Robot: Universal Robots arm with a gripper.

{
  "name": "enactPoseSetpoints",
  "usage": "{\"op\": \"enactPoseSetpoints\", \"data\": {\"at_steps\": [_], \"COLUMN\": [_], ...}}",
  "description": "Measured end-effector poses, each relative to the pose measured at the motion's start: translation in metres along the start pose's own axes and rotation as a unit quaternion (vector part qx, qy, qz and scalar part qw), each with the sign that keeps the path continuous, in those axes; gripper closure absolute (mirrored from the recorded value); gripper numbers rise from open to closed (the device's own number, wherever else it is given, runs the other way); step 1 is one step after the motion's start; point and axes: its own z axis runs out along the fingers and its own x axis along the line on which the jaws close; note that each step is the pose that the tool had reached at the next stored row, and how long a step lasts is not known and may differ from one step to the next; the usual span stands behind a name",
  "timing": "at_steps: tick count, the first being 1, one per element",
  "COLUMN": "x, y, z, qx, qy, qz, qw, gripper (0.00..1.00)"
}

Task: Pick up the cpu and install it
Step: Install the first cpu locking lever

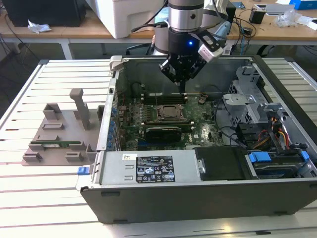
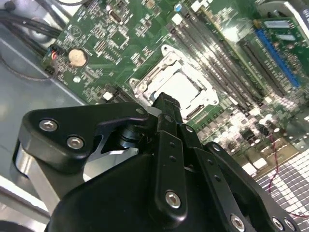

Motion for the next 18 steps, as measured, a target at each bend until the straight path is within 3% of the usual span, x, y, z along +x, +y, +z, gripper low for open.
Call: {"op": "enactPoseSetpoints", "data": {"at_steps": [2, 3, 5, 9, 16, 17, 18], "x": [-0.0001, 0.0, 0.0, 0.0, 0.0, 0.0, 0.0], "y": [0.0, 0.0, 0.0001, 0.0, 0.0, 0.0001, 0.0], "z": [0.0001, 0.0, 0.0001, 0.0002, 0.0002, 0.0002, 0.0001], "qx": [-0.0307, -0.0377, -0.0402, -0.0384, -0.0393, -0.0427, -0.0565], "qy": [-0.0077, -0.0094, -0.01, -0.0097, -0.0099, -0.0106, -0.0131], "qz": [0.006, 0.011, 0.021, 0.061, 0.063, 0.063, 0.064], "qw": [0.9995, 0.9992, 0.9989, 0.9973, 0.9972, 0.997, 0.9962], "gripper": [0.89, 0.89, 0.89, 0.89, 0.89, 0.89, 0.89]}}
